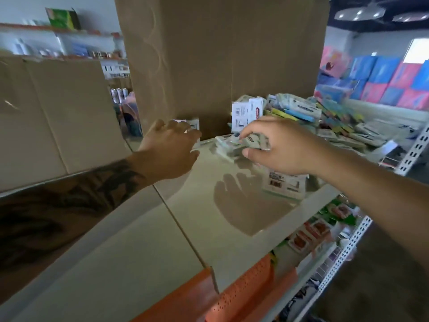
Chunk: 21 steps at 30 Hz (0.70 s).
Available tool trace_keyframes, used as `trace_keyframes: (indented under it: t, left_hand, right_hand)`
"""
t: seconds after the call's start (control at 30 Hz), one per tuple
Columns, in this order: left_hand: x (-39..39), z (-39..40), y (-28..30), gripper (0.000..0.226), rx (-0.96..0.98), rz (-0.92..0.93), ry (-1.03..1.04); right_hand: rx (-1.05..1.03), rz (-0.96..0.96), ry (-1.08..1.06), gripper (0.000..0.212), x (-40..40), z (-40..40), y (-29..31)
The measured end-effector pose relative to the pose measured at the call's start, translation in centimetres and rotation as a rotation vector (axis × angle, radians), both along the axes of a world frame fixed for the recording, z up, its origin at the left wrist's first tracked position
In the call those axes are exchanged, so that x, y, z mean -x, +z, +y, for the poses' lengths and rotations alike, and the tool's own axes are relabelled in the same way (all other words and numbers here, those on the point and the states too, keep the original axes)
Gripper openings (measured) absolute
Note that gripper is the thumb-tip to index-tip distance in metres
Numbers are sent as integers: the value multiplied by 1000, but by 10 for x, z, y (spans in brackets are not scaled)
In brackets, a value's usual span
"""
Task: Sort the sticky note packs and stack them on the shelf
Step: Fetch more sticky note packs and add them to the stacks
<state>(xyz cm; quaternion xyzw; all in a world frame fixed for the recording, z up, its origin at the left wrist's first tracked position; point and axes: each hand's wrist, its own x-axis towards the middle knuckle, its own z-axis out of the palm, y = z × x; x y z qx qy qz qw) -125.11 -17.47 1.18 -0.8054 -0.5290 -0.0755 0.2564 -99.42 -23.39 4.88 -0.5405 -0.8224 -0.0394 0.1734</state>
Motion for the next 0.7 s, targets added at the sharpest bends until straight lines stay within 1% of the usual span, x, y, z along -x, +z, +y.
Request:
trace_keyframes:
  t: [0.1, 0.2, 0.3, 0.43, 0.5, 0.57, 0.63, 0.7]
  left_hand:
    - [-3, 20, 0, 51, -81, 30, 67]
    - [-11, 32, 2, 58, -99, 0, 128]
    - [-22, 36, 4, 56, -116, -9, 160]
    - [-32, 34, 10, 57, -29, -160, 255]
    - [-35, 29, 16, 56, -1, -205, 310]
    - [-37, 23, 20, 50, 9, -198, 342]
    - [-36, 17, 19, 40, 8, -156, 371]
    - [-33, 9, 15, 28, -17, -124, 397]
  right_hand:
    - [-34, -12, -12, 35, -1, 26, 3]
    - [-82, -82, -86, 46, -1, 54, 6]
    - [-76, -118, -174, 59, -2, 80, 12]
    - [-29, -161, -198, 70, -4, 103, 19]
    - [-37, -164, -204, 68, -6, 108, 21]
    - [-84, -170, -216, 62, -8, 112, 22]
    - [-110, -125, -188, 51, -12, 114, 23]
    - [-107, -41, -122, 39, -15, 111, 24]
